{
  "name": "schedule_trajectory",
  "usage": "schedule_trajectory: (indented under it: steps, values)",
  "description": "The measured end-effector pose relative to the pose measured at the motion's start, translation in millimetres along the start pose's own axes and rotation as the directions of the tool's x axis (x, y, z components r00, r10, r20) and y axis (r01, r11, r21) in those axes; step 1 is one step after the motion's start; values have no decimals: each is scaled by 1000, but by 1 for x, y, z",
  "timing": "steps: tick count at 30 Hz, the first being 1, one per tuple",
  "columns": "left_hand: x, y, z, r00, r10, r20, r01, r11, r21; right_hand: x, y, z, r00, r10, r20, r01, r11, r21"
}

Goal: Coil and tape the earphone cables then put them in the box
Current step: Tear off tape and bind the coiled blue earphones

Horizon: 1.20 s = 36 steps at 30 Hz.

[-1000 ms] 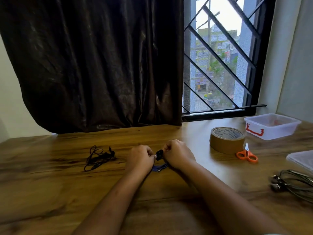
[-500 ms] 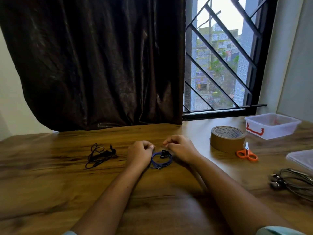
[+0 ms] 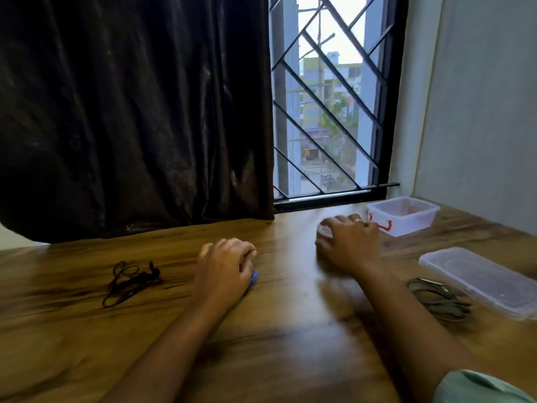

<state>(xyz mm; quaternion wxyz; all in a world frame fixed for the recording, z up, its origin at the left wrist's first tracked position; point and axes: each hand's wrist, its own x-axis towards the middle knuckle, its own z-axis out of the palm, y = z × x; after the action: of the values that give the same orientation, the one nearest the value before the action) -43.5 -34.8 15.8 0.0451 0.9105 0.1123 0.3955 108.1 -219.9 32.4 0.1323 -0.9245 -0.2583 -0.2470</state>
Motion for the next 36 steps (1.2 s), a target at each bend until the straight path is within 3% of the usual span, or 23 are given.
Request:
schedule_trajectory:
  steps: [2, 4, 7, 9, 12, 14, 16, 19, 25, 33, 36]
  values:
    - [-5, 13, 0, 998, 62, 11, -61, 997, -48, -6, 17, 2, 988, 41, 149, -29, 996, -88]
    - [-11, 26, 1, 995, 102, 10, -101, 989, -108, -6, 23, 7, 985, 45, 165, -31, 996, -88]
    - [-15, 44, 6, 995, 95, 25, -86, 967, -239, -1, 22, 13, 987, -23, 160, 14, 998, 59]
    - [-11, 52, 9, 999, 14, 35, -1, 940, -340, 4, 19, 20, 988, -98, 123, 63, 964, 257]
    - [7, 51, 11, 990, -140, -10, 125, 910, -396, 7, 10, 26, 980, -198, 13, 144, 755, 640]
    - [20, 48, 11, 976, -215, 42, 211, 873, -439, 4, -1, 26, 975, -220, -2, 136, 595, 792]
    - [28, 45, 12, 970, -216, 109, 241, 841, -485, 2, -10, 26, 974, -228, 9, 96, 448, 889]
    - [31, 36, 17, 978, -178, 108, 208, 856, -473, 1, -14, 29, 977, -210, 18, 54, 333, 941]
    - [24, 13, 12, 970, -244, -10, 202, 823, -531, 2, -17, 30, 973, -227, 36, 32, 288, 957]
    - [27, 6, 12, 944, -324, -65, 215, 752, -623, -1, -13, 17, 945, -310, 104, -14, 280, 960]
    - [30, 7, 5, 954, -296, 39, 238, 675, -699, -1, -12, 14, 935, -335, 117, -26, 263, 964]
